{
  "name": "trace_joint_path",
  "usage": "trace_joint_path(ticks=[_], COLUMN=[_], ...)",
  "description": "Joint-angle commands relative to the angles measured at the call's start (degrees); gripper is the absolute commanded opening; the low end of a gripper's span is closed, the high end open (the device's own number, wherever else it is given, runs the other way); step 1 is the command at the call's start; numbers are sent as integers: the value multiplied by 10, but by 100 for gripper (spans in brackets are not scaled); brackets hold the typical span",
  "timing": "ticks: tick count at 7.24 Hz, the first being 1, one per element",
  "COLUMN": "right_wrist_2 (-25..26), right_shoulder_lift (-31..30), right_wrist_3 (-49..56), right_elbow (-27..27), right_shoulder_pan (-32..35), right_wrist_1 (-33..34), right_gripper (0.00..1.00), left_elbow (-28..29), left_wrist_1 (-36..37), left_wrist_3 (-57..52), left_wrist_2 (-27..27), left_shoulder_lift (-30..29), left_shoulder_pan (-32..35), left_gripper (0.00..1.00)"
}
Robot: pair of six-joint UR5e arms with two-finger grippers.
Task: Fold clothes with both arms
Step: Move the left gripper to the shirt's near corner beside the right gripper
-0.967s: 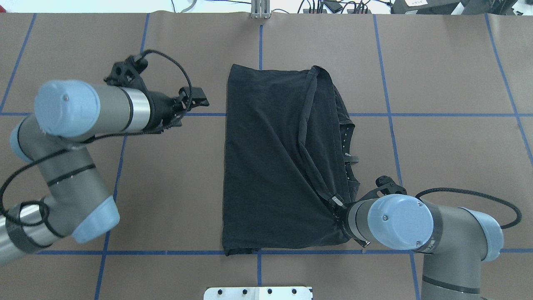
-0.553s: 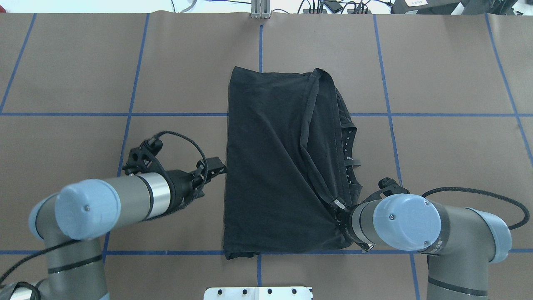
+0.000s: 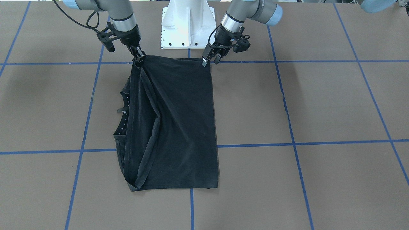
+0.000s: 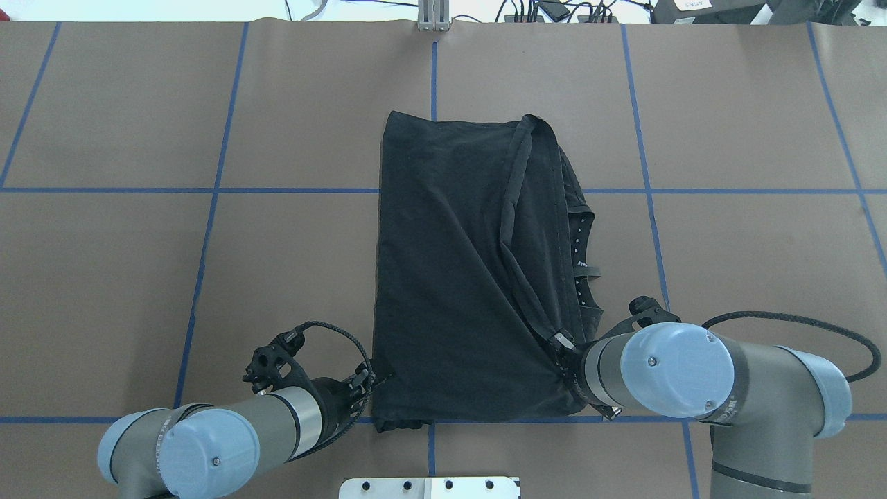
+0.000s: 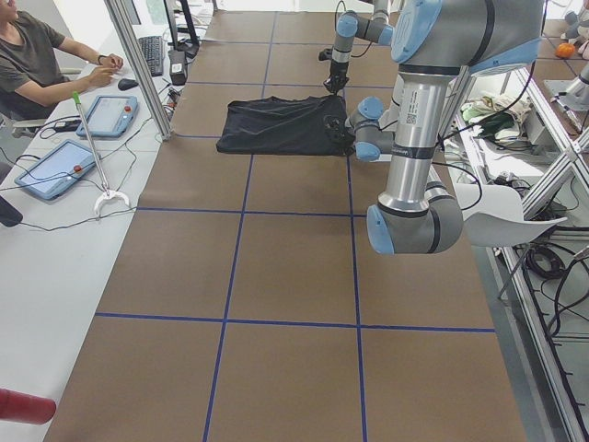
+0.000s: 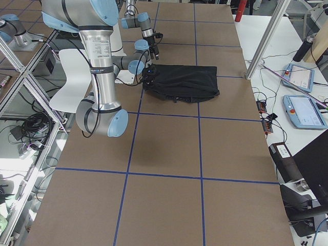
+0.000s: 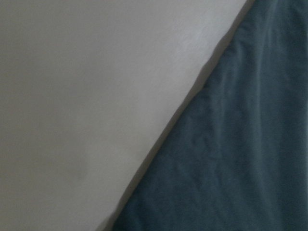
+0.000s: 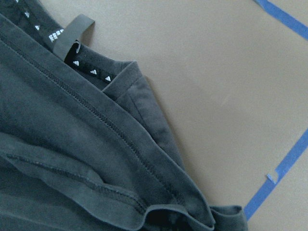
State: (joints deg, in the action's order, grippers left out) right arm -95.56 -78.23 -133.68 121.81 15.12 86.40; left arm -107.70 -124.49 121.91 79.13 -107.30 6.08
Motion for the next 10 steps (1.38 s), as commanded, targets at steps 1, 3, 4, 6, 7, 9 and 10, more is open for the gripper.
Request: trace_joint_path(ticks=[1, 3, 4, 6, 7, 9, 10], right_wrist_2=[0, -1, -1, -1, -1, -2, -39], right_shoulder_lift=[0, 1, 1, 0, -3, -30, -25], right_wrist_3=[0, 0, -1, -1, -1, 0, 2], right_elbow=[0, 1, 1, 5, 7, 64, 67], right_shoulder_pan=[0, 0, 0, 1, 2, 19, 72], right_wrist_1=[0, -1, 0, 0, 0, 2, 5], right_gripper=[0, 0, 0, 0, 0, 0, 0], left_elbow=[15, 15, 23, 11, -38, -108, -104], left_wrist_1=[0, 2, 2, 3, 14, 57, 58], left_wrist_3=[2, 2, 2, 0, -1, -1, -4], left_wrist_2=[-1, 1, 2, 7, 49, 97, 109], left_shoulder_lift=[-6, -13, -13, -13, -5, -12, -32], left_shoulder_pan=[-15, -15, -16, -16, -10, 52, 111], left_gripper=[73, 23, 0, 0, 0, 0, 0])
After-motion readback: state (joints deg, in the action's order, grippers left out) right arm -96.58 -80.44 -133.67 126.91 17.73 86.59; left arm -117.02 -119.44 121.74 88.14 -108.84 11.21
